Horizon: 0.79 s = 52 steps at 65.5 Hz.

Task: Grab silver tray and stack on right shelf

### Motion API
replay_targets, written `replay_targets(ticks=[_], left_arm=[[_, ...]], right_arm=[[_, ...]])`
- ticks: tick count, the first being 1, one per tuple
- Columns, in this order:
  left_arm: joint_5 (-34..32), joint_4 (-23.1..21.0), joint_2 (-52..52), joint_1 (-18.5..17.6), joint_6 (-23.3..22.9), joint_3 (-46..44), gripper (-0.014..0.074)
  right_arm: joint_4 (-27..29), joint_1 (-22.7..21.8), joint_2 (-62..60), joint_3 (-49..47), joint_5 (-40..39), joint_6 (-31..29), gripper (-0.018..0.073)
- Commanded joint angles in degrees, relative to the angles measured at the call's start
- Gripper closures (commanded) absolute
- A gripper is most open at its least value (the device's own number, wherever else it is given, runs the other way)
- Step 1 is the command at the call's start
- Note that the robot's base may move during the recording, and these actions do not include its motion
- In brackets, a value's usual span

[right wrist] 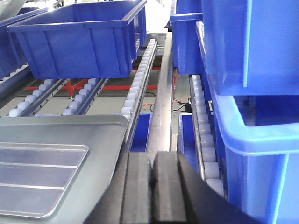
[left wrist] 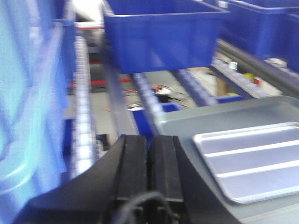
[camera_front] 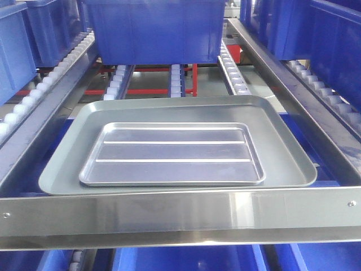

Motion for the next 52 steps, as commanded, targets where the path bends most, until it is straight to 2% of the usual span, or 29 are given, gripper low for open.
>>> replay_targets(ticks=[1, 9, 13, 23, 35, 52], left_arm=[[-9.04, -1.99, -1.67, 2.9, 0.43, 1.21, 0.0696], [-12.01, -3.46, -4.67, 5.45, 0.43, 6.0, 0.0696], [-8.61, -4.05, -4.47, 6.33, 0.43, 5.72, 0.0696], [-7.56, -6.38, -4.61, 8.04, 0.43, 5.85, 0.0696], [-4.74, -6.41, -4.61, 8.37, 0.73, 5.85, 0.0696], [-5.21, -5.59, -4.61, 8.37, 0.73, 5.85, 0.0696]], right_arm=[[-0.07, -0.25, -1.08, -0.05, -5.34, -0.06, 0.0509], [-0.07, -0.25, -1.08, -0.05, -5.34, -0.06, 0.0509], [-0.07, -0.25, -1.08, -0.05, -5.34, -0.06, 0.0509], [-0.07, -0.25, -1.08, -0.05, -5.34, -0.06, 0.0509], [-0.07, -0.25, -1.08, -0.05, -5.34, -0.06, 0.0509], [-0.07, -0.25, -1.08, -0.05, -5.34, -0.06, 0.0509]])
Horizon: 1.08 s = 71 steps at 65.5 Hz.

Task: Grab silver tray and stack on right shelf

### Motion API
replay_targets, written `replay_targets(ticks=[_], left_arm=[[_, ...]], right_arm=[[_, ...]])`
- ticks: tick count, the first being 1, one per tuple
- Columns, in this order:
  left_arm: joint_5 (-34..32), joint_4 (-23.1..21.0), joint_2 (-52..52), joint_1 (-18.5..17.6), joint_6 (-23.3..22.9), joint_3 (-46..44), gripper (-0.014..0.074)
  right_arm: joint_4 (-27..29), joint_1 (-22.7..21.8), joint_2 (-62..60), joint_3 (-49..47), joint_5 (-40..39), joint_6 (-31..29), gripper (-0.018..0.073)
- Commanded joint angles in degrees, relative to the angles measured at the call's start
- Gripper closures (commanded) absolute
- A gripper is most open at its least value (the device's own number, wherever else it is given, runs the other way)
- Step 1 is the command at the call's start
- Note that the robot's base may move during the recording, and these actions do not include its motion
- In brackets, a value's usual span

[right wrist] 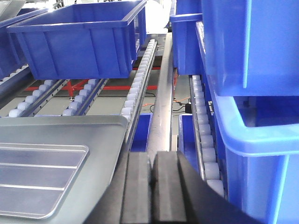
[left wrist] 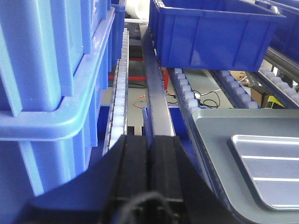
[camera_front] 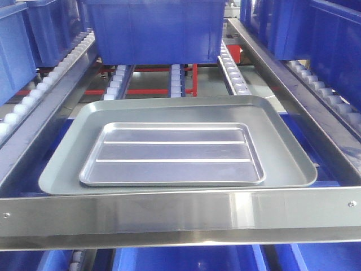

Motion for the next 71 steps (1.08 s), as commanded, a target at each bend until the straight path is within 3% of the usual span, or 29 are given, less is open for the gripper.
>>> replay_targets(ticks=[1, 71], left_arm=[[-5.23, 0.48, -0.79, 0.08, 0.0, 1.46, 0.0696], [-6.88, 0.45, -0.79, 0.08, 1.34, 1.46, 0.0696]], right_arm=[[-0.08, -0.25, -1.08, -0.05, -5.34, -0.06, 0.0509], [-0.08, -0.25, -1.08, -0.05, -5.34, -0.06, 0.0509]])
